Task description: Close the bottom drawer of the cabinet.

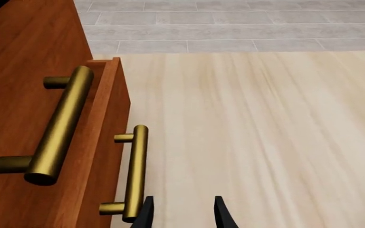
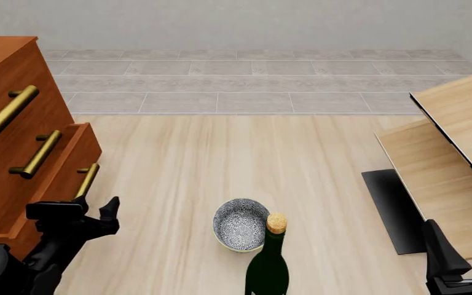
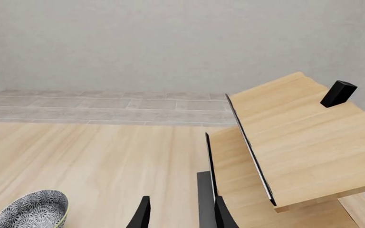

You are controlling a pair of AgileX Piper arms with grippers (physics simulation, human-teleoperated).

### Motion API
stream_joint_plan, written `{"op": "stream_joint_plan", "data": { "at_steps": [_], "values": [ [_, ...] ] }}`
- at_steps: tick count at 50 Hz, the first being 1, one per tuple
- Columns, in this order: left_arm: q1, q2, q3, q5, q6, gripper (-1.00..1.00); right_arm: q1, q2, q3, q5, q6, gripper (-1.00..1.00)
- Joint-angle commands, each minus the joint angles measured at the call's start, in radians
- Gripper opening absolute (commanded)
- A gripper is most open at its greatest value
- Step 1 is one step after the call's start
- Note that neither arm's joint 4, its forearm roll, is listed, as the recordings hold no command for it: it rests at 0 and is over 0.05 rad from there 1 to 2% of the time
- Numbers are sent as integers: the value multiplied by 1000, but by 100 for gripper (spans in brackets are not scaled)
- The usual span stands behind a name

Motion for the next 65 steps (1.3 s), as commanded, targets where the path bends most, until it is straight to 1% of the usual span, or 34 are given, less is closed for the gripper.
{"op": "stream_joint_plan", "data": {
  "at_steps": [1, 32, 47, 55, 65],
  "values": [
    [37, 1, -8, -1, 25, 100, 0, -1, 0, 1, -3, 100],
    [89, 19, -26, -1, 91, 100, 1, -3, 1, 3, -5, 100],
    [111, 26, -31, -1, 111, 100, 0, -1, 0, 2, -7, 100],
    [130, 30, -35, -1, 133, 100, 1, 1, 0, 1, -8, 100],
    [164, 27, -39, -1, 176, 100, 4, 15, 0, -11, -11, 100]
  ]
}}
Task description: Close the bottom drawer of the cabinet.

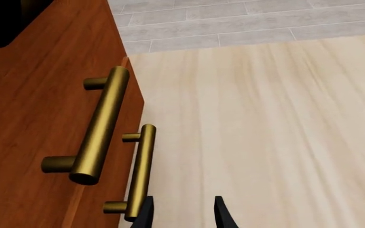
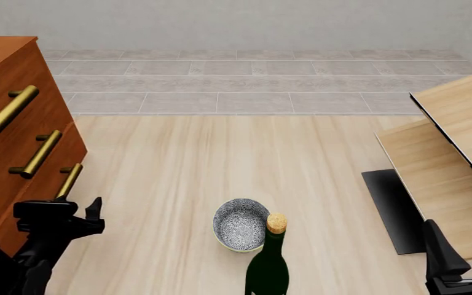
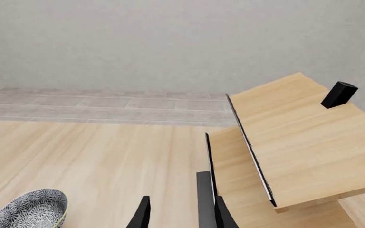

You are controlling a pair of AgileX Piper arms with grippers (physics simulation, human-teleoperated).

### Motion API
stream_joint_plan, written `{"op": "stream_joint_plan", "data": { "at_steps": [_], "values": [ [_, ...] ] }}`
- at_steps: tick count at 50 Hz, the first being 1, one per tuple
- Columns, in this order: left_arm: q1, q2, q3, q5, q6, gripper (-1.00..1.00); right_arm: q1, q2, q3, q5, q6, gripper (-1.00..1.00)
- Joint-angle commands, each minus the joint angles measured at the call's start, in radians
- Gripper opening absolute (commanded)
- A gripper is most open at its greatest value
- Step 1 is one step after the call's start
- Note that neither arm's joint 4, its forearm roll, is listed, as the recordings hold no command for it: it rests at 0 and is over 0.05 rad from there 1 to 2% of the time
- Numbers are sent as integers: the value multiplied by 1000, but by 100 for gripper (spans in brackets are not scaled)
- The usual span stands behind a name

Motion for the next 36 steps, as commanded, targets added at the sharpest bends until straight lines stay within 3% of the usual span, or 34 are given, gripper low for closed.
{"op": "stream_joint_plan", "data": {
  "at_steps": [1, 36],
  "values": [
    [49, -1, -19, -4, 43, 100, 3, 12, 0, -10, -3, 100],
    [100, 9, -27, -4, 82, 100, 2, 14, 0, -10, -4, 100]
  ]
}}
